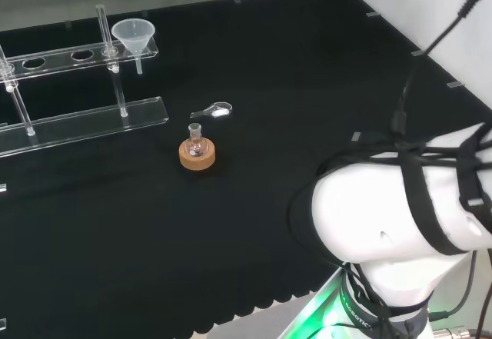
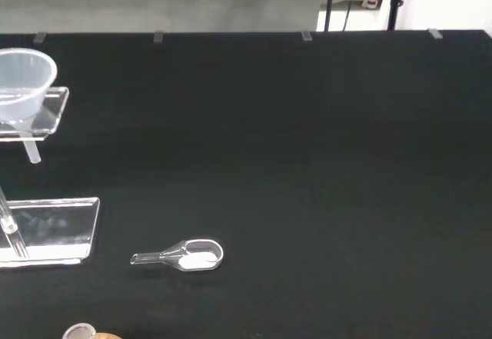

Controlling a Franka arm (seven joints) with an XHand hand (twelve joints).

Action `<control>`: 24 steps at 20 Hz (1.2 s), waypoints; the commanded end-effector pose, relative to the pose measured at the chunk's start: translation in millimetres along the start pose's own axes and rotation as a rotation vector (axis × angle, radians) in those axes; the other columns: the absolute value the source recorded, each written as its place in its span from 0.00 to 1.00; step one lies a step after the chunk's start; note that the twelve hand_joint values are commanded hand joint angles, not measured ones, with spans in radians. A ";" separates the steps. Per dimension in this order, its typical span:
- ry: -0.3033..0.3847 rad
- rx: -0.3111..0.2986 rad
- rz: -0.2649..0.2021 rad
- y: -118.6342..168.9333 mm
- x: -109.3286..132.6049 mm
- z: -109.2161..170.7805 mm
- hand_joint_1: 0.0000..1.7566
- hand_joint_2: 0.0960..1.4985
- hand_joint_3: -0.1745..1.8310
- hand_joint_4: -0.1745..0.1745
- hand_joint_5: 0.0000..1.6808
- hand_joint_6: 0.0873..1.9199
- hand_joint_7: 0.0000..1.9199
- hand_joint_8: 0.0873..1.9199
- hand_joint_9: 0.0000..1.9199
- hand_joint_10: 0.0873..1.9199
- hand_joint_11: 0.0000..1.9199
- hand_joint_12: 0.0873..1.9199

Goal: Pick up the funnel from the transparent funnel stand.

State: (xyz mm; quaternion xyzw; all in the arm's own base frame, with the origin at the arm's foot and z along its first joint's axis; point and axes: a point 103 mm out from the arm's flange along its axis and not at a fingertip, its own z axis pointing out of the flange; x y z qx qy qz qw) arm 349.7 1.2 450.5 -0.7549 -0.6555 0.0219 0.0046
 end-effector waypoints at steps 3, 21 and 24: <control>-0.025 0.050 -0.118 81.9 13.2 29.8 0.02 0.80 0.24 0.54 0.12 0.00 0.03 0.16 0.07 0.31 0.00 0.71; -0.074 0.167 -0.296 155.6 102.6 64.1 0.18 0.68 0.20 0.52 0.12 0.00 0.02 0.27 0.08 0.34 0.01 0.73; -0.088 0.198 -0.287 157.1 117.0 69.4 0.23 0.64 0.18 0.51 0.12 0.00 0.03 0.28 0.09 0.35 0.02 0.74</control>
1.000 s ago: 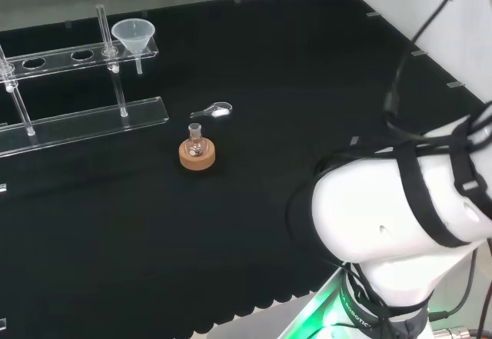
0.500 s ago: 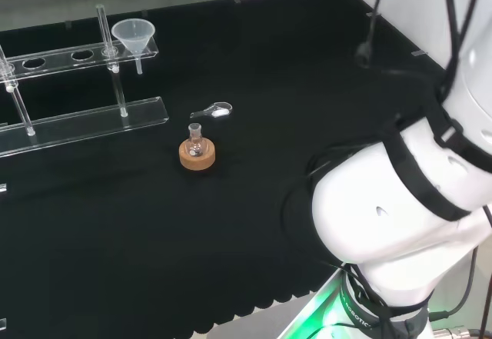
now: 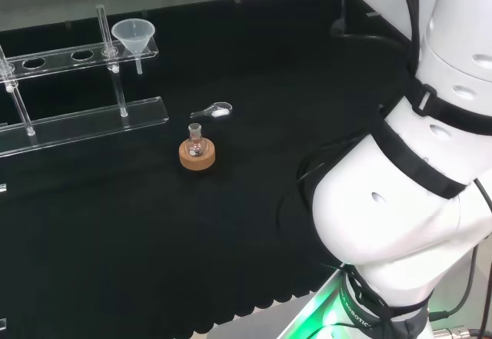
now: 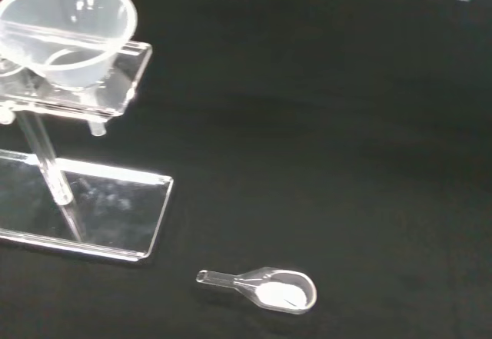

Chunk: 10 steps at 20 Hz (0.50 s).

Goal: Pick up the funnel from the transparent funnel stand.

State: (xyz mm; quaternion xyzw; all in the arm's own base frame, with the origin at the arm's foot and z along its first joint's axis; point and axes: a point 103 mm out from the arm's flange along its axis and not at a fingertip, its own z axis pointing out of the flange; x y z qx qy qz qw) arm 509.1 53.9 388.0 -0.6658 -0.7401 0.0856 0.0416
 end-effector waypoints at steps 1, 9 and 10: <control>-0.040 0.075 -0.033 18.2 44.8 11.9 0.24 0.63 0.18 0.51 0.12 0.00 0.03 0.28 0.09 0.35 0.02 0.75; -0.084 0.144 -0.061 30.1 86.3 18.9 0.30 0.55 0.17 0.45 0.14 0.00 0.00 0.32 0.10 0.38 0.12 0.78; -0.081 0.158 -0.060 32.7 90.8 20.9 0.30 0.55 0.18 0.44 0.13 0.00 0.00 0.32 0.10 0.39 0.12 0.78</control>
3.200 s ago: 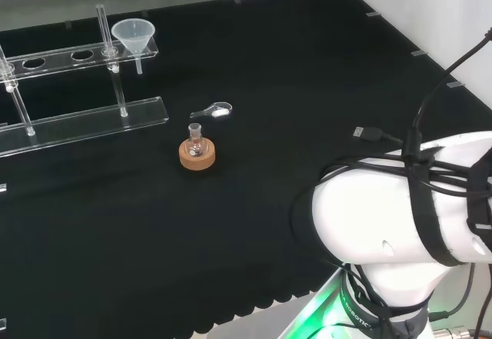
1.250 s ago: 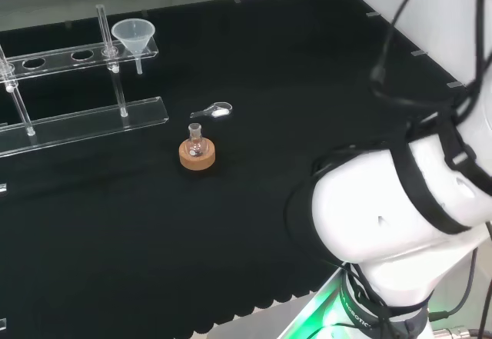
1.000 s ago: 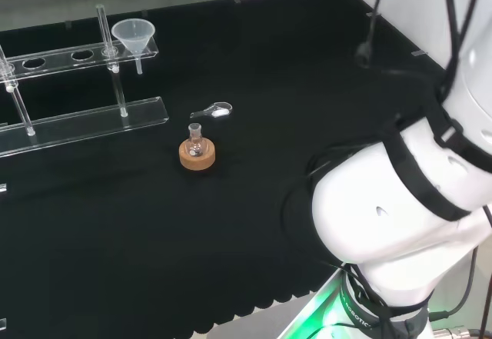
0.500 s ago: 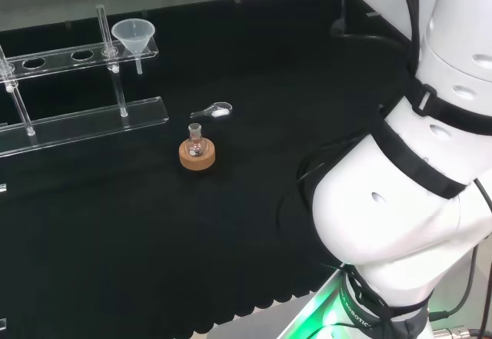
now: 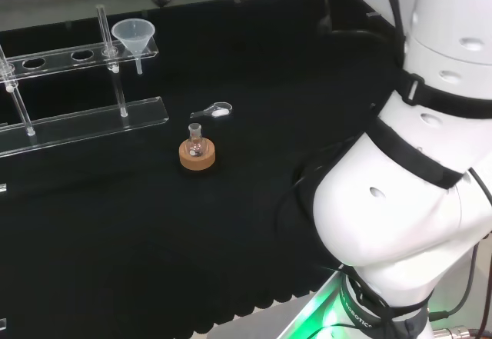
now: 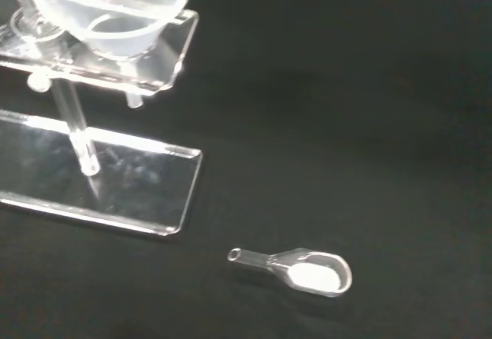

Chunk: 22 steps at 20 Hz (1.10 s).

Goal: Pick up the funnel from the transparent funnel stand.

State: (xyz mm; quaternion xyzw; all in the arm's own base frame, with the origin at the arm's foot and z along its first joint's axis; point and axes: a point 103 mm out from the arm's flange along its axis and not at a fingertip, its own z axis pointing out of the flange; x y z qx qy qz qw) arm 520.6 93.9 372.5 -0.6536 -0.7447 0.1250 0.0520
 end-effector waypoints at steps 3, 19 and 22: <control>-0.052 0.113 -0.032 23.8 65.1 11.4 0.30 0.54 0.18 0.43 0.12 0.00 0.00 0.30 0.09 0.39 0.13 0.78; -0.037 0.163 -0.034 55.6 80.5 32.1 0.32 0.48 0.19 0.39 0.01 0.00 0.00 0.08 0.00 0.39 0.12 0.79; -0.025 0.173 -0.043 62.2 75.3 36.4 0.32 0.48 0.19 0.39 0.01 0.00 0.00 0.07 0.00 0.39 0.12 0.79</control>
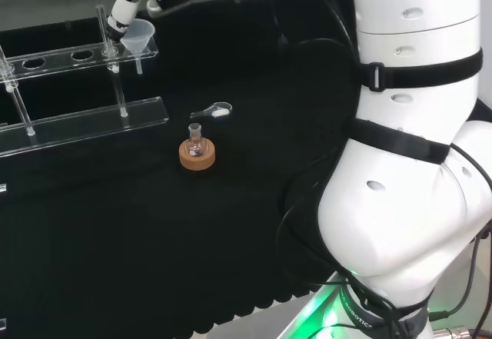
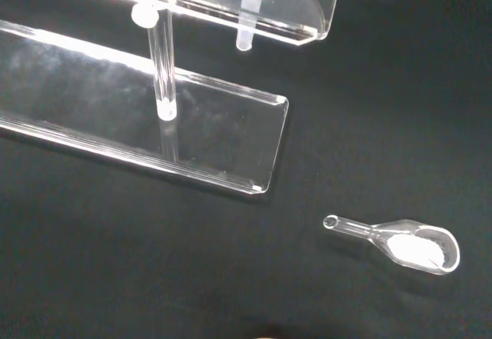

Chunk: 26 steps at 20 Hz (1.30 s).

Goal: Pick up the funnel from the transparent funnel stand.

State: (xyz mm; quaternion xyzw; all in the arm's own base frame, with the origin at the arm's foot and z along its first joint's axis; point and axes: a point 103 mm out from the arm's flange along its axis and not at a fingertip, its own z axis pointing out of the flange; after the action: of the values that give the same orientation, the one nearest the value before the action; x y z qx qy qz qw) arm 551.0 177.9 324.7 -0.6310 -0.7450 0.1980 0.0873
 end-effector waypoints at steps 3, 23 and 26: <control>0.024 0.023 -0.016 16.8 -13.3 9.2 0.32 0.48 0.19 0.39 0.00 0.00 0.00 0.06 0.00 0.37 0.12 0.79; 0.017 0.068 -0.033 48.5 -10.4 22.8 0.33 0.47 0.19 0.39 0.00 0.00 0.00 0.04 0.00 0.35 0.11 0.79; 0.022 0.074 -0.045 53.3 -9.9 25.8 0.34 0.47 0.19 0.39 0.00 0.00 0.00 0.04 0.00 0.35 0.11 0.79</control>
State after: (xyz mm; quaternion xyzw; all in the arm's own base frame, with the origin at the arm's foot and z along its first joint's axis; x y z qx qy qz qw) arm 587.8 169.7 289.2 -0.6209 -0.7461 0.2110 0.1152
